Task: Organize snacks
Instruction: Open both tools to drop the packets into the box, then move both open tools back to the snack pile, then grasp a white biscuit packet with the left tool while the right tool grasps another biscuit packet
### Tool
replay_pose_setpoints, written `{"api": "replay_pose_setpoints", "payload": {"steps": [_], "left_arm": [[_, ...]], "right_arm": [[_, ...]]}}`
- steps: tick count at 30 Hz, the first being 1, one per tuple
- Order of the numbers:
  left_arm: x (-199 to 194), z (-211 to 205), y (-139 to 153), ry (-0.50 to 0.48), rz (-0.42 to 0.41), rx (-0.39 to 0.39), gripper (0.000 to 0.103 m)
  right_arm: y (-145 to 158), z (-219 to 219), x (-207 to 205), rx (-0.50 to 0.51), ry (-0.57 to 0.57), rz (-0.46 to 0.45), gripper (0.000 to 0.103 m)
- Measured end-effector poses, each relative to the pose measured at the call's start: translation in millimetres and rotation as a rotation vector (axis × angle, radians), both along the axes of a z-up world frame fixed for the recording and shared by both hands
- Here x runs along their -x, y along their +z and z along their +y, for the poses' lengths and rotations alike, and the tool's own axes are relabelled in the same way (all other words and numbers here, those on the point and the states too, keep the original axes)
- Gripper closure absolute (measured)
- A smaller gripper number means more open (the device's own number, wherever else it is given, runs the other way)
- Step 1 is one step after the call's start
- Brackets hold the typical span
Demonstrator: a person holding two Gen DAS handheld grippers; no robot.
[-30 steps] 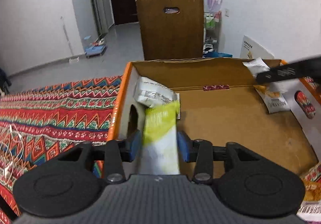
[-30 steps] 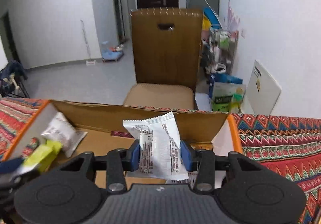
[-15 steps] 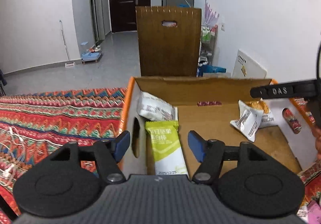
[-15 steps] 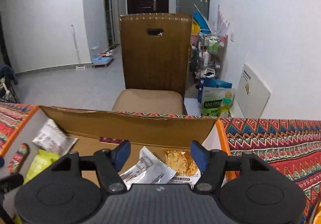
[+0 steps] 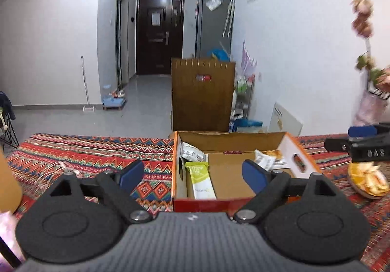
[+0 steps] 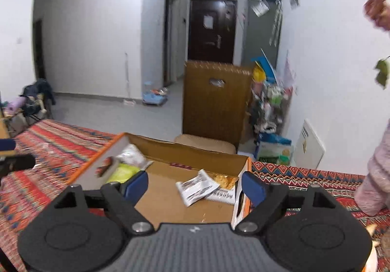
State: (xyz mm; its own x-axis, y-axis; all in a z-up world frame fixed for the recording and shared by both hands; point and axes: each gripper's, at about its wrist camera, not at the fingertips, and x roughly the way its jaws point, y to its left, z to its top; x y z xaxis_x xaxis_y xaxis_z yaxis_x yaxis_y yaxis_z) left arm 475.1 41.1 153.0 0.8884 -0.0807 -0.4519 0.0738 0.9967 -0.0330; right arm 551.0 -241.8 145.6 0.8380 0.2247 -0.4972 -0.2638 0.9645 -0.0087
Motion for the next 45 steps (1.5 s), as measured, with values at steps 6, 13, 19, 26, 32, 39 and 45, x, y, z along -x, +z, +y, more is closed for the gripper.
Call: {"api": "replay_pose_setpoints", "payload": {"steps": [6,13,19,26,32,39,45], "left_arm": [[115,6,8,-0.03,-0.118,0.01,0.0],[214,1,-25,0.035,-0.133,-0.033,0.0],[267,3,-60,0.025,-0.043,0.028,0.0],[290,-18,-102,-0.034,0.081,0.019,0.0],[285,-29,-111,-0.061,0.1,0.001,0.0],[254,-37,-119,-0.083,0.124,-0.016,0.0],[201,-47,-133,-0.127,0.148,-0.054,0.0]], "right_arm": [[10,-13,117,-0.011,0.054,-0.069,0.009],[-19,-22,239,-0.019,0.048,-0.101,0.004],[-62,-20,310,-0.007,-0.051,-0.073,0.003],[-122,-23,348,-0.134,-0.036,0.109,0.002],[-136,-22,355,-0.119,-0.058,0.14,0.002],[-134,-24,337,-0.121,-0.072,0.136,0.002],[-138,-20,309,-0.1,-0.081,0.155,0.002]]}}
